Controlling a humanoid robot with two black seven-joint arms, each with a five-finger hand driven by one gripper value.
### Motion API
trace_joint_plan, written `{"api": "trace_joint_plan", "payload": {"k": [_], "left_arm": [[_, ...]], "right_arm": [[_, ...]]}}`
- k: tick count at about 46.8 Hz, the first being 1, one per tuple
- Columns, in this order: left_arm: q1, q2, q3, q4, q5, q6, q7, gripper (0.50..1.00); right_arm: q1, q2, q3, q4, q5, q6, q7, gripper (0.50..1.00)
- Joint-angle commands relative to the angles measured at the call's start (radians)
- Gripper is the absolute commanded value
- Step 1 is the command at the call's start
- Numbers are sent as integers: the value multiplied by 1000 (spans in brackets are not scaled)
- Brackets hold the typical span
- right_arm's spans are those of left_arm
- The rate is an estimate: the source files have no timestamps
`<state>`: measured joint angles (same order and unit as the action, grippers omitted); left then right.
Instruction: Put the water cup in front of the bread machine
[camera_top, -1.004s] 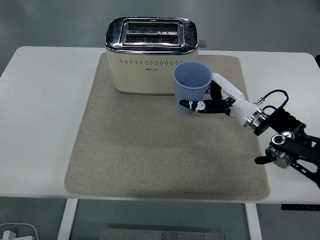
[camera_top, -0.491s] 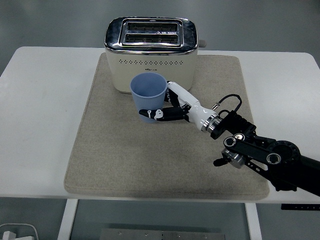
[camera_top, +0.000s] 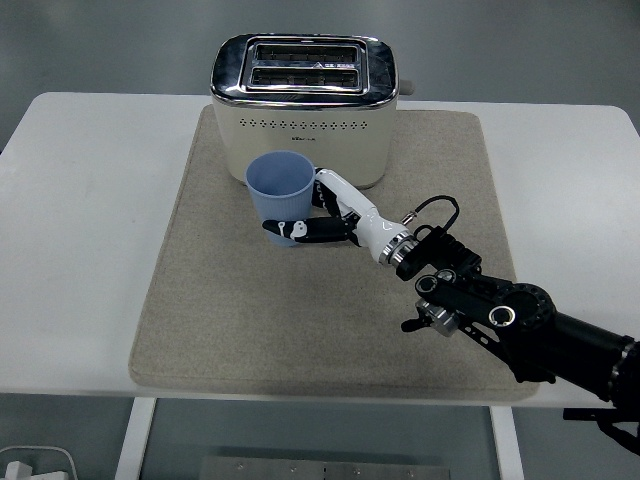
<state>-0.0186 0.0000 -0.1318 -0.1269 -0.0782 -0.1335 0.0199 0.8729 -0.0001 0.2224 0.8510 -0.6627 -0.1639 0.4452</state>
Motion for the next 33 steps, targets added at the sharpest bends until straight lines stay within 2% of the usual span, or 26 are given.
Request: {"api": "trace_joint_plan", "payload": {"k": [1,12,22,27,29,31,33], "left_arm": [[0,0,0,0,0,0,0,999],[0,0,0,0,0,0,0,999],[0,0,1,0,0,0,0,999],[0,0,0,0,0,0,0,999],[0,0,0,0,0,0,0,999],[0,0,0,0,0,0,0,999],[0,0,0,0,-2,0,0,999]], "right_arm": [[0,0,0,-10,0,0,4,500],[0,0,0,-12,0,-2,4,500],[-3,0,-1,-29,0,-5,29,500],[-5,0,-3,-29,0,-5,30,668],[-5,0,-3,-30,0,-3,29,757],[-5,0,-3,-32,0,-3,29,943],[-6,0,-3,-32,0,-3,30,946]]}}
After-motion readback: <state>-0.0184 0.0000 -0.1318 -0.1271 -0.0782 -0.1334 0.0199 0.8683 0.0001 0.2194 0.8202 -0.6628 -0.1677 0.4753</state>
